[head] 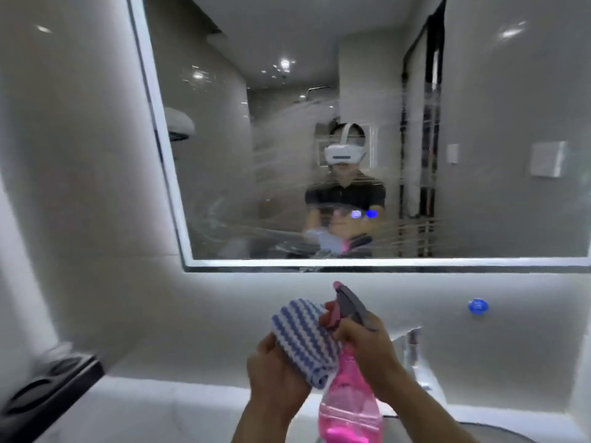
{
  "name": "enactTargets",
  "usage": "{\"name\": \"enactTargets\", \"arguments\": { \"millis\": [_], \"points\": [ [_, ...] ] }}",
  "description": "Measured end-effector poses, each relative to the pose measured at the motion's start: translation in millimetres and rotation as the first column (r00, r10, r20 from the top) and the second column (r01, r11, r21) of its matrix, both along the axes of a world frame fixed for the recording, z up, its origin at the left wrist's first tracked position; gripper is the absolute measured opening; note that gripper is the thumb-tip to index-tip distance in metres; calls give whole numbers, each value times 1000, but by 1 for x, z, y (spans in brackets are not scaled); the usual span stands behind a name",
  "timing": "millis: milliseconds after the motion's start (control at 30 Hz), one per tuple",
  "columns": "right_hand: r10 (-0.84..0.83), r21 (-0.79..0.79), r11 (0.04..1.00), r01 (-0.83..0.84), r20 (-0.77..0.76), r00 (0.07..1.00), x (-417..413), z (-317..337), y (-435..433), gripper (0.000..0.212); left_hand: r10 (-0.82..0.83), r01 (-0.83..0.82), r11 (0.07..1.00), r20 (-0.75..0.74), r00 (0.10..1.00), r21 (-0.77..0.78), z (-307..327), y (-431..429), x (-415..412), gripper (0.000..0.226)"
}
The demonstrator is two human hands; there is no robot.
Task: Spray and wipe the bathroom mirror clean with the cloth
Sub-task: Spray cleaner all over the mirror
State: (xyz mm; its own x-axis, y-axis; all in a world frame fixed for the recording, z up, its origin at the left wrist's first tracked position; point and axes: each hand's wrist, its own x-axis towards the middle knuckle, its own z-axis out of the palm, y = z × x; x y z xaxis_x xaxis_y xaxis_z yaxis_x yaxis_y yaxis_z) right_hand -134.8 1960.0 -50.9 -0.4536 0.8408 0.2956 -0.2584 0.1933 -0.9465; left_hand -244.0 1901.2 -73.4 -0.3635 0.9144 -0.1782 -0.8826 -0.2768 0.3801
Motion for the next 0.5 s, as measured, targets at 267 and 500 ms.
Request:
{"name": "enactTargets", "arguments": {
  "millis": [267,500],
  "points": [
    [-73,6,997,73,59,996,-85,24,-102,28,134,-133,991,-15,991,32,-9,-82,-88,66],
    [-175,158,975,158,101,979,-103,55,-113,14,130,-133,987,28,991,96,27,-93,-109,59]
  ]
}}
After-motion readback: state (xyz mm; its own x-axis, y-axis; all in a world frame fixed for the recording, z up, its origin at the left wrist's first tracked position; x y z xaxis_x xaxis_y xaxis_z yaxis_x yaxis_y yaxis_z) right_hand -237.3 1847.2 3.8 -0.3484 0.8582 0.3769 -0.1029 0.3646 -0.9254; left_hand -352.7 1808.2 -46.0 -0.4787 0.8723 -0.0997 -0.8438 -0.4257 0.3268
